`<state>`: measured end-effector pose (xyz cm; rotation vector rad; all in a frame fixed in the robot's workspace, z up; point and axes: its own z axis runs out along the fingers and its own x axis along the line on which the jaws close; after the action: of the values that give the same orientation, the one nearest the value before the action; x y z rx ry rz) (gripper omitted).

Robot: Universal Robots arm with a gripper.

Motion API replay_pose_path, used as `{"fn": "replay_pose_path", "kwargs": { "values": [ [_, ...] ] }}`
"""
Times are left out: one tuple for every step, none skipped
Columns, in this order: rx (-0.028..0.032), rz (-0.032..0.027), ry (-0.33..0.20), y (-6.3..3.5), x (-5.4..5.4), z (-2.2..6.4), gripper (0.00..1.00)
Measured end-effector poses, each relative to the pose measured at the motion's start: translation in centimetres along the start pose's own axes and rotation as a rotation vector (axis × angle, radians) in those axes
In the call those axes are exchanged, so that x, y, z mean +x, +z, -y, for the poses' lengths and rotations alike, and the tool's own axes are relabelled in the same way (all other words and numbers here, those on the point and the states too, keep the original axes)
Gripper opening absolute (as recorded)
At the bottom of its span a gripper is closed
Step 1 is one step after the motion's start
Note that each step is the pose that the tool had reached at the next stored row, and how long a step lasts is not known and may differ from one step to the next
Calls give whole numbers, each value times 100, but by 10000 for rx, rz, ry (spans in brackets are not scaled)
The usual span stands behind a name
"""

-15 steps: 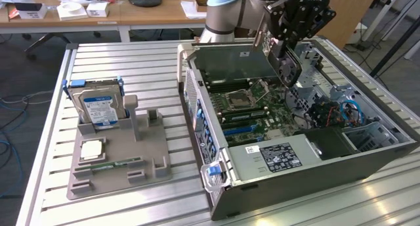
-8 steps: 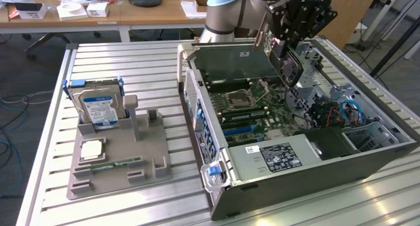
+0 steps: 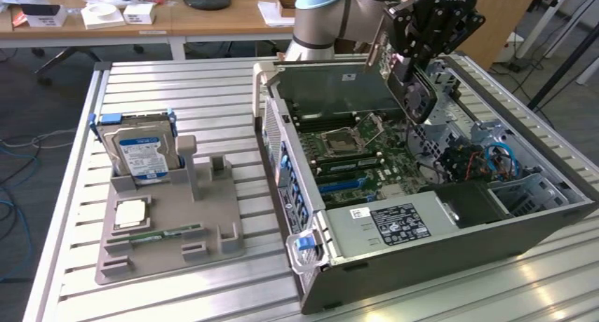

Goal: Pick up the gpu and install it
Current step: 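Pick up the gpu and move the gpu toward the slot, then insert the gpu into the slot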

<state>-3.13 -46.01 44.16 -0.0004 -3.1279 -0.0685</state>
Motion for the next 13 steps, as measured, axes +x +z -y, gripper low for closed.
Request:
{"fn": "replay_pose_path", "kwargs": {
  "values": [
    [-1, 0, 0, 0, 0, 0, 26],
    [-1, 0, -2, 0, -4, 0, 26],
    [-3, 0, -6, 0, -14, 0, 26],
    [-5, 0, -12, 0, -25, 0, 26],
    [-5, 0, -16, 0, -31, 0, 26],
    [-5, -1, -14, 0, -31, 0, 26],
    [-5, -1, -14, -1, -31, 0, 26],
    [-6, -1, -15, 0, -31, 0, 26],
    [-6, -1, -15, 0, -32, 0, 26],
    [-6, -1, -15, 0, -32, 0, 26],
    [-6, -1, -14, 0, -32, 0, 26],
    [-5, -1, -15, -1, -31, 0, 26],
    [-6, -1, -15, 0, -32, 0, 26]
  ]
}}
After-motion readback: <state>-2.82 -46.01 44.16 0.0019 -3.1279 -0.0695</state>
